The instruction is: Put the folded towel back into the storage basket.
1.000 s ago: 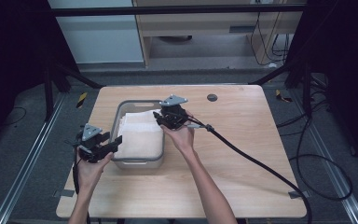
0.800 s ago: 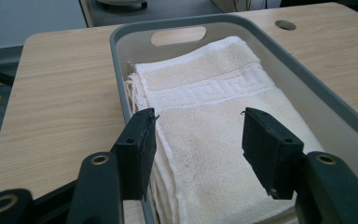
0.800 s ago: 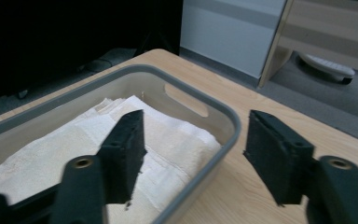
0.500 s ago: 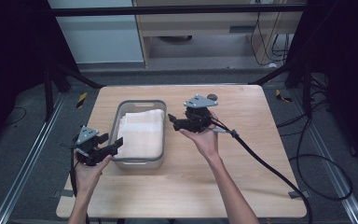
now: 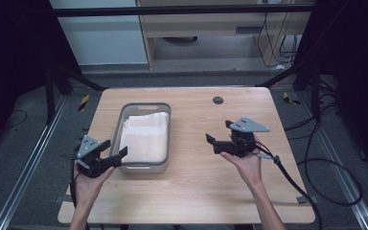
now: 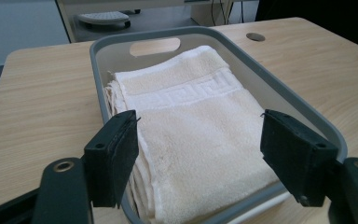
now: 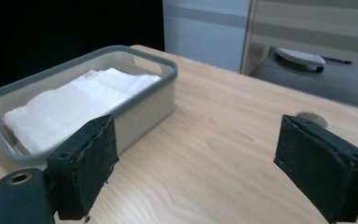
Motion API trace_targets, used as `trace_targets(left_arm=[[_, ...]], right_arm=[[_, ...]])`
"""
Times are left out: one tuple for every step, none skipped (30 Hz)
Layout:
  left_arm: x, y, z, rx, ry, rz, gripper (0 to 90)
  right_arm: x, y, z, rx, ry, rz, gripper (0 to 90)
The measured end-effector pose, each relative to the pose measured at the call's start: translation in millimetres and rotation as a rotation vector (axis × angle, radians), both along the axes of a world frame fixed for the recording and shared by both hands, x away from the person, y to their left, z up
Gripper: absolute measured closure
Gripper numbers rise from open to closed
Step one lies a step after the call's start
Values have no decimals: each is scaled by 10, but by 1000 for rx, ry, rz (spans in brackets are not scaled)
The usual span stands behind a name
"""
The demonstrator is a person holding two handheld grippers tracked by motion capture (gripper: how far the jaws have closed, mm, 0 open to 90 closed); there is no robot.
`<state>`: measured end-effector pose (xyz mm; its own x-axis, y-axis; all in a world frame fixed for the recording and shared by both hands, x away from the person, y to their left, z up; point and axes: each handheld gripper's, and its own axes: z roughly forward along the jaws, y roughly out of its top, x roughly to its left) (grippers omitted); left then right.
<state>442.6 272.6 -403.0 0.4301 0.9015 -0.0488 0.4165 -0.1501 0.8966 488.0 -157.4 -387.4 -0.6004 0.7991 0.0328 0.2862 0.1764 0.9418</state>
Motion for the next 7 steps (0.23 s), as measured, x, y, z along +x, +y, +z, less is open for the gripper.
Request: trace_targets(left_arm=[[-18,-5,-18,3,-2,-5,266],[-39,-8,-35,5,-4,-9,257],[-64,-10,-51,8,-4,-13,257],[-98,-11,-71,16,-5,-15,256],[-119,-12,-83,19,-6,-16,252],[-150,-10,-100,25,-8,-19,249],[-195,-5,-121,33,-16,-16,244]], right_arm=[[-31,-65,-32,5,9,-5,126],[-96,-194,-95,8,19,-17,123],[-96,-194,-95,8,19,-17,123],[-126,-253,-127,5,27,-23,122],[-162,-322,-168,5,36,-30,121],[-186,-361,-192,1,43,-32,119],[-216,-411,-226,-3,48,-34,117]])
